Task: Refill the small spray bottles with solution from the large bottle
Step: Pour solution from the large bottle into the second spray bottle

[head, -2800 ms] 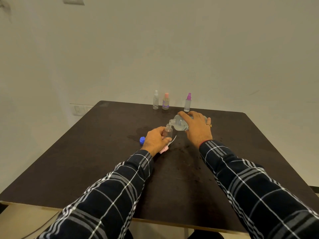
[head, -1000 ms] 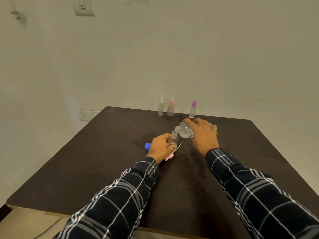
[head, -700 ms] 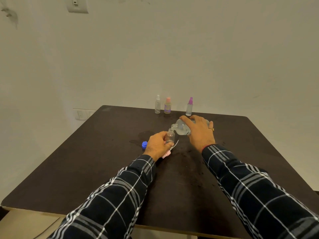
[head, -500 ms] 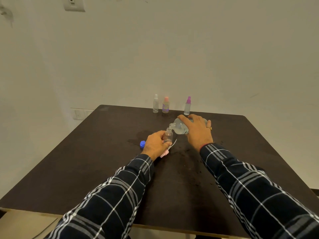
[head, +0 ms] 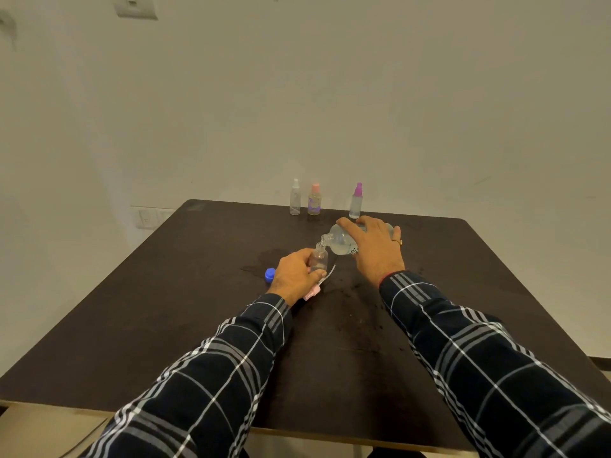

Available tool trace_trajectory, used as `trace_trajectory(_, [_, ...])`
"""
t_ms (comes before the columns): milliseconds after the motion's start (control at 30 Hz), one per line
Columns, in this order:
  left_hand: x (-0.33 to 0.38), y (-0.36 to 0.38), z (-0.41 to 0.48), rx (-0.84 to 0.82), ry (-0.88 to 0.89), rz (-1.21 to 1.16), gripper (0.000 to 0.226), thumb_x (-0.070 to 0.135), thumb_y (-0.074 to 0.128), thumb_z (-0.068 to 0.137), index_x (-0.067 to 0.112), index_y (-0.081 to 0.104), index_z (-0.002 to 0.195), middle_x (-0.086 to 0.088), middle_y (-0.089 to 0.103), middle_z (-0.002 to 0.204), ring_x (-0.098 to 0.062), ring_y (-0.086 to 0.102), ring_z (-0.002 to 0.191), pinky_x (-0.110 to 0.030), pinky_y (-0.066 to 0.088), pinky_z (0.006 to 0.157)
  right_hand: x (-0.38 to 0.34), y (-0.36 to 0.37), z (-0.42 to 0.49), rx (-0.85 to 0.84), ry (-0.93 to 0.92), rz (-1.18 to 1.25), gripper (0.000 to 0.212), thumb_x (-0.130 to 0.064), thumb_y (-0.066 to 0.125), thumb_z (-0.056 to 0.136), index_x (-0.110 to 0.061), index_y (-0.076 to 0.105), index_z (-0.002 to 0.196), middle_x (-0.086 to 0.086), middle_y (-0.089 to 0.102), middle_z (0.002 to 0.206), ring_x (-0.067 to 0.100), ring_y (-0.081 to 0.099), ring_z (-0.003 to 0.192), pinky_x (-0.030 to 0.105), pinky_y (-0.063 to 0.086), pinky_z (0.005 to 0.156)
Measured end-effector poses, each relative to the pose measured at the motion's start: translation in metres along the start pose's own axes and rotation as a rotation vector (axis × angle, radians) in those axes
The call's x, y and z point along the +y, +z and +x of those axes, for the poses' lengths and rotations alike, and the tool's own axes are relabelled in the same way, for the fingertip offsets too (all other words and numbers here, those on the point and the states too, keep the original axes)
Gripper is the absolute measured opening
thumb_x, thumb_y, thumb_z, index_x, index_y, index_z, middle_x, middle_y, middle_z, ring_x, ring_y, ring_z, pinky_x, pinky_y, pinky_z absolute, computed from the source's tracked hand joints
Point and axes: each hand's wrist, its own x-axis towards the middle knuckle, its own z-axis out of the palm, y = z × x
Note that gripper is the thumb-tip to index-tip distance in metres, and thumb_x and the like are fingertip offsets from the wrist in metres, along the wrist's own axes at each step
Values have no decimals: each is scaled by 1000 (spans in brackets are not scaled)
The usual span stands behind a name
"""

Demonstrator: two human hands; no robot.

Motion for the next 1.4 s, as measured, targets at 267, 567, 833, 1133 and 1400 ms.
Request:
trace_trajectory(267, [0,0,0,14,13,28,42,27,73,89,23,60,129,3,69,113,-13,63,105,-36,52,99,1,2,0,-7,-5,6,82,-8,72,85,-46,31,144,7,38,149,32,32,141,72,15,111])
trace_trajectory(567, [-2,1,3,13,14,40,44,28,73,89,24,60,131,4,69,116,-11,63,105,-32,51,97,1,2,1,1,-12,3,80,-7,70,86,-46,31,144,6,38,149,30,32,141,72,17,111])
trace_trajectory(833, [-2,2,3,7,12,39,41,28,72,90,23,60,129,3,69,114,-13,63,105,-34,51,99,1,2,0,6,-15,-1,79,-9,71,85,-46,32,144,6,39,148,30,32,140,72,17,112])
trace_trajectory(1133, [-1,2,3,15,17,57,45,28,73,90,22,59,132,2,68,117,-13,62,107,-34,51,99,1,1,1,1,-13,-5,80,-8,71,86,-46,31,144,7,38,149,32,31,141,72,15,113])
trace_trajectory(1400, [-3,2,3,45,44,55,33,26,74,88,22,65,120,4,71,101,-13,67,96,-30,53,89,2,1,1,9,-16,5,81,-5,68,85,-49,31,142,4,38,147,29,32,139,74,15,110])
